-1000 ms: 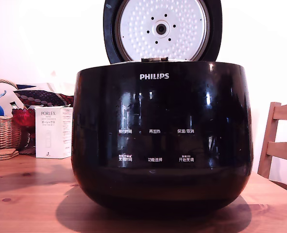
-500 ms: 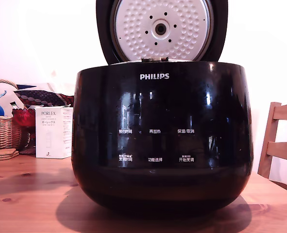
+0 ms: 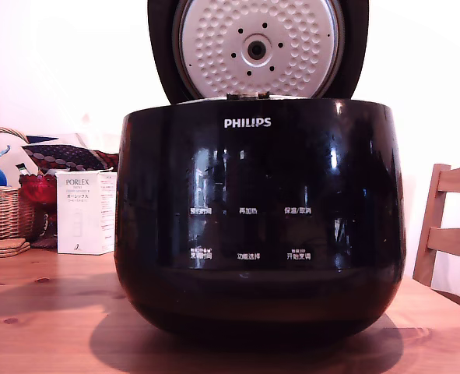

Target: Close the rice cooker by pressing the lid down with medium force

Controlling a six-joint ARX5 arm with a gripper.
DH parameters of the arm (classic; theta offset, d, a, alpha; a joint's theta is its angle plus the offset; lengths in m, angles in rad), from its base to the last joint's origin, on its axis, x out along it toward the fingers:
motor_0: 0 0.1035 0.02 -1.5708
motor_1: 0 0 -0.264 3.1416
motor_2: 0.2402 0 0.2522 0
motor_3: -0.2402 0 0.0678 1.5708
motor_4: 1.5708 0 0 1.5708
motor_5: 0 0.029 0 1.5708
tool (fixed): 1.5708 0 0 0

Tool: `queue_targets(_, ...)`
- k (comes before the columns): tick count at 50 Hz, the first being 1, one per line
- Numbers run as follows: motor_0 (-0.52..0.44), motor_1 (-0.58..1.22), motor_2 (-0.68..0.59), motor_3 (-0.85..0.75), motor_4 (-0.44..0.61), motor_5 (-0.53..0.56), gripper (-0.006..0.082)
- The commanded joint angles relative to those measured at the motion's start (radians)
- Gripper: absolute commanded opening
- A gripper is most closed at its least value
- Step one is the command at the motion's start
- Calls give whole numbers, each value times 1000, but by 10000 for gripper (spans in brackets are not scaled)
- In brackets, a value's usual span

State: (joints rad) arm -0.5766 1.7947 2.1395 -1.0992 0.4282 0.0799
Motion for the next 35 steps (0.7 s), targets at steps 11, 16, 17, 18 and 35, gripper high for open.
queue_targets(11,-34,84,-6,-53,16,-24,-22)
queue_targets(16,-43,93,-6,-26,-2,-48,-22)
queue_targets(17,-45,95,-6,-20,-8,-56,-22)
queue_targets(18,-48,96,-6,-13,-13,-58,-22)
queue_targets(35,-53,96,-6,30,-72,-81,-22)
